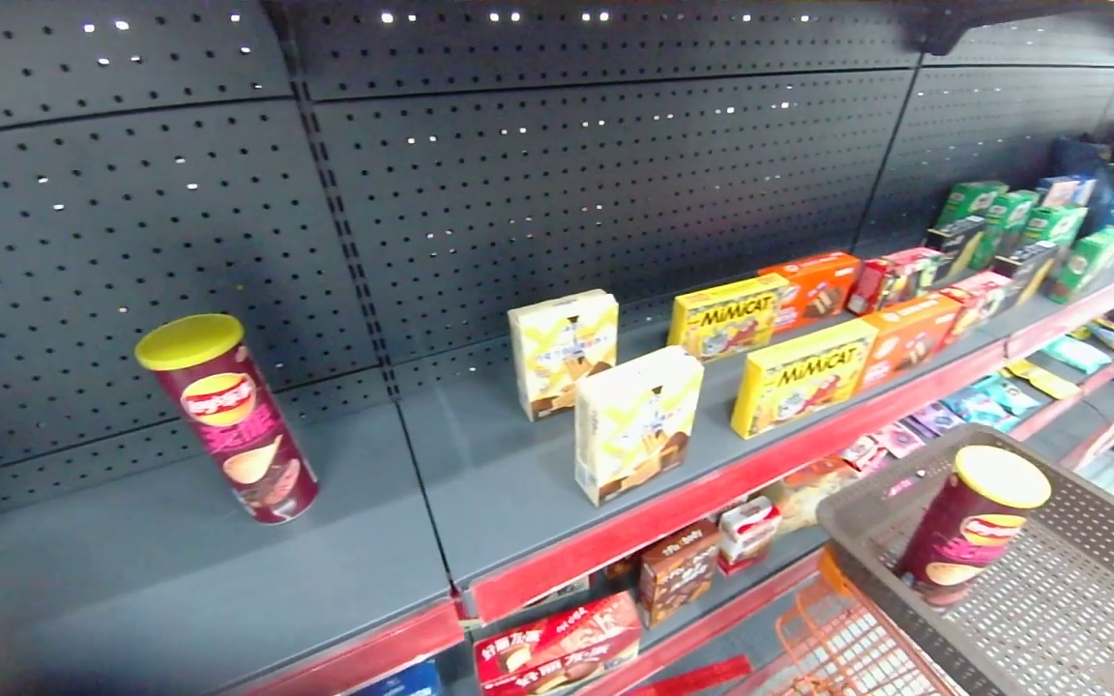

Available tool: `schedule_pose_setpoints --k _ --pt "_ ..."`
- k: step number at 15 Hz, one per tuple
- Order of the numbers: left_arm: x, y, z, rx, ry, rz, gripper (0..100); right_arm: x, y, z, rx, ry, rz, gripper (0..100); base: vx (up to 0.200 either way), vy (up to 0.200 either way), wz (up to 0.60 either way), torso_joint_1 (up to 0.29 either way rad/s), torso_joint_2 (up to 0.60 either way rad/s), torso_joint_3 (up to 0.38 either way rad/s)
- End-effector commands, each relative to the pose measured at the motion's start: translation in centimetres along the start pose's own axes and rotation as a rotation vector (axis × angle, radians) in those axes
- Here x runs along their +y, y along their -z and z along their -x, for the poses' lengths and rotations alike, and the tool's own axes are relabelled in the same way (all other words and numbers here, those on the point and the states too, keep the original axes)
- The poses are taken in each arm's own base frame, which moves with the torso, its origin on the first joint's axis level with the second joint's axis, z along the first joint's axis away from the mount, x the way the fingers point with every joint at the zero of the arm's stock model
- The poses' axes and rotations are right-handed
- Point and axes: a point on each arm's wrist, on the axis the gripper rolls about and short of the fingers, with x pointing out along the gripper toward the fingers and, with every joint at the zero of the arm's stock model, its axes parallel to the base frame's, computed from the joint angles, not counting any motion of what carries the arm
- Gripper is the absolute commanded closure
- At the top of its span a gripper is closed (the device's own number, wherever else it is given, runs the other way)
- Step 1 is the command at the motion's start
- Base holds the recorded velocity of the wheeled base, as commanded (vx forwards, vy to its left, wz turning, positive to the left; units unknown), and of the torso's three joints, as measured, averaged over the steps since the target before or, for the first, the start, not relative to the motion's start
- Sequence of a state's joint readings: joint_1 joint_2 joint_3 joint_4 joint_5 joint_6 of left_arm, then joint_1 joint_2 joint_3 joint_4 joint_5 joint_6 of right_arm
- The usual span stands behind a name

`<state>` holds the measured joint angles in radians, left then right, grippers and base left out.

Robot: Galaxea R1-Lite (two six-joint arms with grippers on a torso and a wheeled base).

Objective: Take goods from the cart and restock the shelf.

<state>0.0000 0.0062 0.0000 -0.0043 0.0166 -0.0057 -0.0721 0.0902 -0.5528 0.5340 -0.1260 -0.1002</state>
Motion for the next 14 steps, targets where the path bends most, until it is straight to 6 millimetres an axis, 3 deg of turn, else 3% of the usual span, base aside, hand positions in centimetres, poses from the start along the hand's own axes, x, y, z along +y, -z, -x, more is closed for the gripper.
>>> schedule_pose_setpoints --k 1,4,14 --pt "0.00 -0.01 -0.01 0.001 0.000 0.000 0 -0.02 -0.07 0.01 -0.001 -0.002 -0.002 0 0.000 0.000 -0.60 0.002 0.00 0.002" --pt "0.00 0.00 0.00 0.000 0.000 0.000 0 -0.02 -0.07 0.01 -0.001 -0.002 -0.014 0 0.000 0.000 -0.60 -0.001 0.00 0.001" --pt "0.00 0.00 0.00 0.000 0.000 0.000 0 0.42 0.68 0.05 0.075 -0.052 -0.058 0 0.000 0.000 0.00 0.000 0.00 0.000"
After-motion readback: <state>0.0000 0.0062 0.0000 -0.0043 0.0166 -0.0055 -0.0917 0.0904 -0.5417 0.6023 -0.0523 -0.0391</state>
